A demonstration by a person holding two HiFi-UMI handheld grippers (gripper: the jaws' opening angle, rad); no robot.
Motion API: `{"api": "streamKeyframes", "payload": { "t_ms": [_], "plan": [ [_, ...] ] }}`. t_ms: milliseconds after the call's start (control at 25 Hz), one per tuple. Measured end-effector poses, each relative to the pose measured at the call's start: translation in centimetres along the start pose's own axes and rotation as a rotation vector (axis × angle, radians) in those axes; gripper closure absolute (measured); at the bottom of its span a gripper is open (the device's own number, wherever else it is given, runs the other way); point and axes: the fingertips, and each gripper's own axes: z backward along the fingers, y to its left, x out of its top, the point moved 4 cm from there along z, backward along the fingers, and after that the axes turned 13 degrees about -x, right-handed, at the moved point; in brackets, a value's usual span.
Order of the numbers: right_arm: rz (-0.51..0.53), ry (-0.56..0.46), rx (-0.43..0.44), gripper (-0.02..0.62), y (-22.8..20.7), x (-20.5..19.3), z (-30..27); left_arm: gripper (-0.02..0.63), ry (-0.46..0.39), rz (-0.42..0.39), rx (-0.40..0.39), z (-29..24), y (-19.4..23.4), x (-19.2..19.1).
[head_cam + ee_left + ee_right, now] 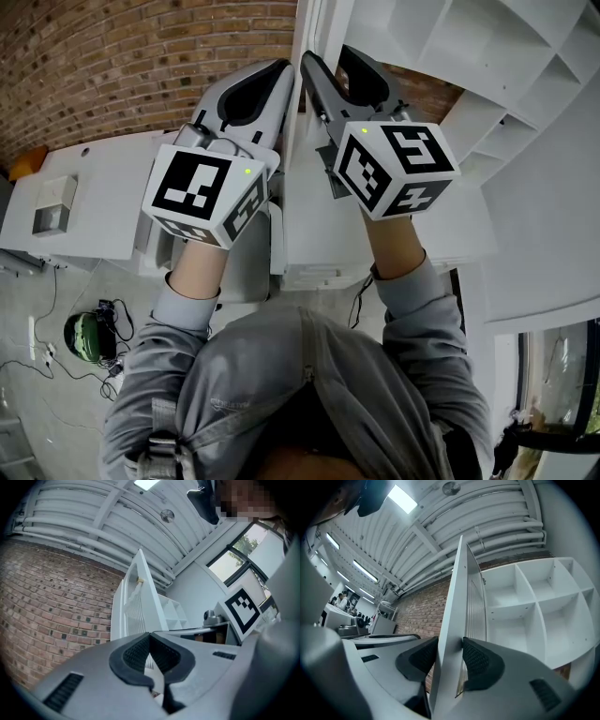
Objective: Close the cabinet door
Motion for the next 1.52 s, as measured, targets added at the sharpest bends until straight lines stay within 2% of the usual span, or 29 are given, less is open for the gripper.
{"api": "streamKeyframes", "payload": {
  "t_ms": [600,880,1520],
  "plan": [
    [0.041,-0.018,-0.035,0.436,-0.6,-0.3,0.6,0.600,0.000,0.033,-0.062,-1.3,-0.3,-1.6],
    [0.041,-0.003,-0.050,0.448,-1.9,-0.2,1.0,0.600,-0.004,0.050,-0.100,-2.3,-0.7,-2.1],
    [0.030,0.028,-0.148,0.491,-6.2,-0.3,2.4,0.600,-0.015,0.095,-0.218,-4.7,-2.4,-3.4]
  ]
}}
